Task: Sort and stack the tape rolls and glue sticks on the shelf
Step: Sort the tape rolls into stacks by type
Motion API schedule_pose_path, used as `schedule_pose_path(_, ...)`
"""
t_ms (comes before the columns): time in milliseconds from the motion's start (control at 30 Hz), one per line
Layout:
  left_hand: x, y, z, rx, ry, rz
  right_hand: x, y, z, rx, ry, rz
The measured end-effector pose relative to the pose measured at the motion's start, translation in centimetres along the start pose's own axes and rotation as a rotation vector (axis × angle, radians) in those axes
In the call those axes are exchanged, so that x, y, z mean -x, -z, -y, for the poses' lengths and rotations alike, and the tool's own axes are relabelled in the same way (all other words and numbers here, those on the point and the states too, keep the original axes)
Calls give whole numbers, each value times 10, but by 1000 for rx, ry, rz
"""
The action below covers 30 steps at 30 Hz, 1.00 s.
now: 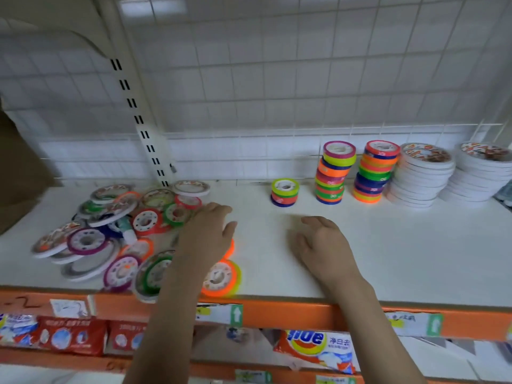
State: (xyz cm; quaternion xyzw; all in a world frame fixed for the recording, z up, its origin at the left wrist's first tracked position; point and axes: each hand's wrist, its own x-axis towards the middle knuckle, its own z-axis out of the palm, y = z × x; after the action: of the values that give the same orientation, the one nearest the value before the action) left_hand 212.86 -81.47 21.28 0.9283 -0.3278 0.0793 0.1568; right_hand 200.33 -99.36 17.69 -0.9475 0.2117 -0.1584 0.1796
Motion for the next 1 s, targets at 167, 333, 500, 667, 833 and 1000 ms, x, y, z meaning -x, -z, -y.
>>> schedule_pose_path(167, -43, 21, 57, -44, -16, 10, -4, -14, 32, 11, -18, -8)
schedule_pose_path(333, -84, 15, 79, -155, -43, 128, 1, -14, 38, 2, -79, -63)
schedule_pose_path(500, -99, 2, 86, -275, -28, 194, 2, -17, 34, 73, -76, -80)
schedule_pose_path(667, -101, -7, 99, -305, -4, 210, -3, -26, 37, 74, -77, -83)
schedule_pose_path(833, -92, 1, 100, -193, -14, 109, -8, -30, 52, 58, -44, -60)
schedule_pose_path(1000, -52, 23, 96, 11, -51, -101, -17, -34, 73, 16, 34, -29)
